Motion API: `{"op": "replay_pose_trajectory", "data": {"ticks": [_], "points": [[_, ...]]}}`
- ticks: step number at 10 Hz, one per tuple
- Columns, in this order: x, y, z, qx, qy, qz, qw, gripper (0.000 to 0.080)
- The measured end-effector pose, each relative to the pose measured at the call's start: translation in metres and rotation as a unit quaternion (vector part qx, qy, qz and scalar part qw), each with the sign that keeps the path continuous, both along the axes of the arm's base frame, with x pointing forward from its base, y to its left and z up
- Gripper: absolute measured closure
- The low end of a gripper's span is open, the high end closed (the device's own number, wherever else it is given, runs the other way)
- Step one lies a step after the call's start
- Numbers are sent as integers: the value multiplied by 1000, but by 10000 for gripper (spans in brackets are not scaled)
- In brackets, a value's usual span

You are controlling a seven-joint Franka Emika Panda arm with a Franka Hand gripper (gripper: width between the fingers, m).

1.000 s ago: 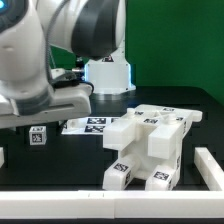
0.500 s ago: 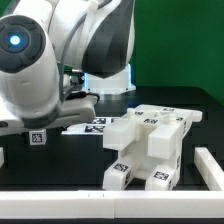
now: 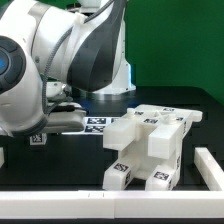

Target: Assemble chair

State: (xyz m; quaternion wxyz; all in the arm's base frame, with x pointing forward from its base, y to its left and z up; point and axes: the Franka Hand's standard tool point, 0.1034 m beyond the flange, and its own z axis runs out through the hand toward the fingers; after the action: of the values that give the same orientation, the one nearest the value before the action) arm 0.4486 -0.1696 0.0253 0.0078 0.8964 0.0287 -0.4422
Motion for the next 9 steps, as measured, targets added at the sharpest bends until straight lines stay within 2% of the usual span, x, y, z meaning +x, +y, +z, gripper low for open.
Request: {"op": "replay_pose_trajectory", "data": {"ticks": [1,4,6,7,8,9], "points": [[-1,0,0,0,1,-1,1000,150],[-25,5,-12,-16,33,-21,999,150],[-28,7,-14,-15,36,-22,999,150],[-28,7,-14,-15,37,-22,999,283],[-28,7,-14,-15,37,-22,999,283],[-28,7,-14,-15,37,-22,999,421]]}}
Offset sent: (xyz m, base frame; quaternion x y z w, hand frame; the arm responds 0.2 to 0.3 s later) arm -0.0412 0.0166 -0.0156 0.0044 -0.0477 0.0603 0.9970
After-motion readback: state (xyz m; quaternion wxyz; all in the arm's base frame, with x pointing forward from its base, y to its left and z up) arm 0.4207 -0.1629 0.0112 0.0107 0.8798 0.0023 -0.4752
